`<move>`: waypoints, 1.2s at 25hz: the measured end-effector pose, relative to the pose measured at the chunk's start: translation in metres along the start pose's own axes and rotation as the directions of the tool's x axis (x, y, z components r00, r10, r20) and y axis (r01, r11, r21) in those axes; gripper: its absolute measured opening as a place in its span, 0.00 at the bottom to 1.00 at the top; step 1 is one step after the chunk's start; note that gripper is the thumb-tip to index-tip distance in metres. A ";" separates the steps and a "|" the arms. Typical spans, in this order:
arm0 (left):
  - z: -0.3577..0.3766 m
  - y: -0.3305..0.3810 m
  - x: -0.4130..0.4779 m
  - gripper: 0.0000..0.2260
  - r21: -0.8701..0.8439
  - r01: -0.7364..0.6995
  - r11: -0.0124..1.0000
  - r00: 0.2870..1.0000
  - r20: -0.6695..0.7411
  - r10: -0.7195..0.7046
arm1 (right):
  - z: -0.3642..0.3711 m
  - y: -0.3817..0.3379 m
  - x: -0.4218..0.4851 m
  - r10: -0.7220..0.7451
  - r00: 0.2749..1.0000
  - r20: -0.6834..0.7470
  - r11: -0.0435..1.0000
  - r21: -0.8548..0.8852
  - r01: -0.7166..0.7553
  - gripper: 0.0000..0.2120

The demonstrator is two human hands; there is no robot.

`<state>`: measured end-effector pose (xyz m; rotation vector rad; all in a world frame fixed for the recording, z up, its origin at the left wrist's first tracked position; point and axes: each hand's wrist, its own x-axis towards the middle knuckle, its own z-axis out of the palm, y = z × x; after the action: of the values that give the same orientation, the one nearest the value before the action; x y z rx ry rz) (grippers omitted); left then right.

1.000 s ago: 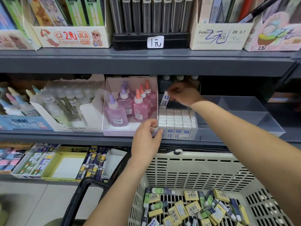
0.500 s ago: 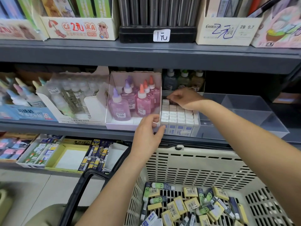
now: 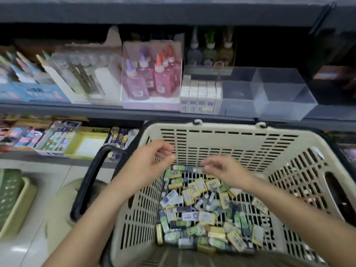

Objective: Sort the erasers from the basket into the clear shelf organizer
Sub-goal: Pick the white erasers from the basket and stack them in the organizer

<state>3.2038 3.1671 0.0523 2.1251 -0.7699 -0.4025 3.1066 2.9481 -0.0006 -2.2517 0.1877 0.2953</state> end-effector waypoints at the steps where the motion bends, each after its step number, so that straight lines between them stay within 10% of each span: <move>1: 0.002 -0.002 -0.011 0.08 0.017 0.026 1.000 0.998 0.059 -0.027 | 0.022 0.009 -0.001 0.011 0.998 0.061 0.999 -0.049 -0.008 0.11; 8: 0.010 -0.012 -0.019 0.11 0.174 0.125 0.977 0.970 0.186 -0.158 | 0.133 0.015 0.044 -0.132 0.939 0.318 0.837 -0.471 0.278 0.19; 16: 0.011 -0.015 -0.019 0.12 0.158 0.133 0.978 0.962 0.218 -0.166 | 0.119 0.023 0.050 0.042 0.930 0.366 0.671 -0.699 0.245 0.15; 20: 0.011 -0.015 -0.017 0.15 0.181 0.169 0.969 0.945 0.249 -0.211 | 0.082 0.024 0.033 0.081 0.979 0.187 0.920 -0.392 -0.001 0.10; 26: 0.039 -0.006 0.001 0.28 0.407 0.299 0.863 0.826 0.341 -0.448 | 0.060 0.005 0.009 0.086 0.995 0.043 0.980 0.178 -0.092 0.06; 28: 0.060 0.000 0.009 0.26 0.093 0.553 0.828 0.769 0.326 -0.550 | 0.060 -0.006 0.009 0.055 0.998 -0.005 0.960 0.274 -0.052 0.04; 30: 0.078 0.000 0.017 0.20 -0.407 0.739 0.536 0.668 0.349 -0.657 | 0.060 -0.010 0.012 0.052 0.997 -0.055 0.946 0.323 -0.031 0.04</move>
<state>3.1755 3.1096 0.0041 1.7836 0.1978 -1.0916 3.1111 2.9998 -0.0340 -1.9354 0.2955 0.1994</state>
